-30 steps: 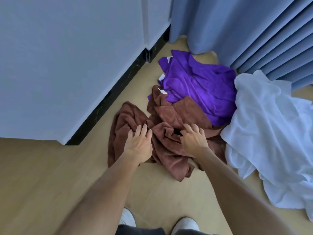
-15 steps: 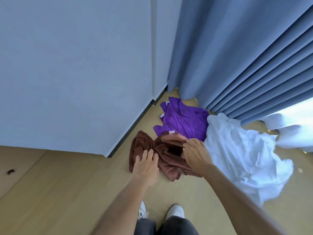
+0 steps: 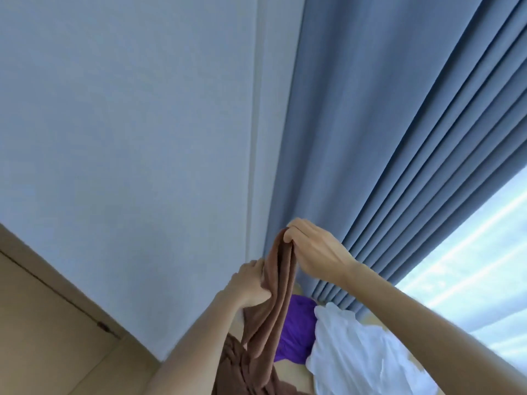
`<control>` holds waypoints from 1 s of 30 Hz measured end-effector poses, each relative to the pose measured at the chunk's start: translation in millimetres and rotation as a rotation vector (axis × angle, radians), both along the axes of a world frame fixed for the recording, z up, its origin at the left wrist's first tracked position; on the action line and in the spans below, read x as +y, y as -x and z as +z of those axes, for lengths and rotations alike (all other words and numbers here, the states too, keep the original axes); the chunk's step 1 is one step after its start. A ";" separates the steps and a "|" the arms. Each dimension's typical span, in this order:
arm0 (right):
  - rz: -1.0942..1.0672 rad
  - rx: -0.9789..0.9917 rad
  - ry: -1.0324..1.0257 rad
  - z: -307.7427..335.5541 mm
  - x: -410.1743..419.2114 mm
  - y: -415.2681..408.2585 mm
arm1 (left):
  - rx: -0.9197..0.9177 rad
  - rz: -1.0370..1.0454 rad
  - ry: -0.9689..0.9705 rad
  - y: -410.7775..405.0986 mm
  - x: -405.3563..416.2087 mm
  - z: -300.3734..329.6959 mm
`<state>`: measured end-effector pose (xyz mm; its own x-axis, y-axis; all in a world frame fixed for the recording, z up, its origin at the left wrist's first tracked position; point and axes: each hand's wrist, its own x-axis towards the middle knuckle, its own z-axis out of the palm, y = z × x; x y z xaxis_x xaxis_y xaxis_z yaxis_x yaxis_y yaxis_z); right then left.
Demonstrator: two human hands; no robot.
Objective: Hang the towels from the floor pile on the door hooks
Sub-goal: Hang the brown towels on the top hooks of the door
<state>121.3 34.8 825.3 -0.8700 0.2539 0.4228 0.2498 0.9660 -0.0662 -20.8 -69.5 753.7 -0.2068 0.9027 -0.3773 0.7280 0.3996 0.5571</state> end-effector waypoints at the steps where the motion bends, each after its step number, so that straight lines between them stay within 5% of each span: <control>1: -0.003 0.005 -0.020 17.4 -1.3 3.9 | -0.085 0.021 -0.078 0.4 3.5 22.2; 4: -0.052 -0.017 -0.016 49.2 -10.9 13.0 | -0.203 0.060 -0.258 1.5 12.2 84.8; 8: -0.073 0.026 0.034 56.8 -28.9 23.0 | -0.110 0.049 -0.405 11.0 8.6 132.2; 14: -0.165 0.321 0.590 58.1 -47.4 25.1 | 0.025 0.080 -0.508 27.5 -19.7 168.6; 20: 0.017 -0.071 0.723 36.7 -45.9 32.4 | 0.031 0.113 -0.552 32.1 -64.4 228.1; 30: 0.375 -0.208 0.858 76.7 -118.2 83.1 | 0.192 0.467 -0.526 51.7 -208.3 269.6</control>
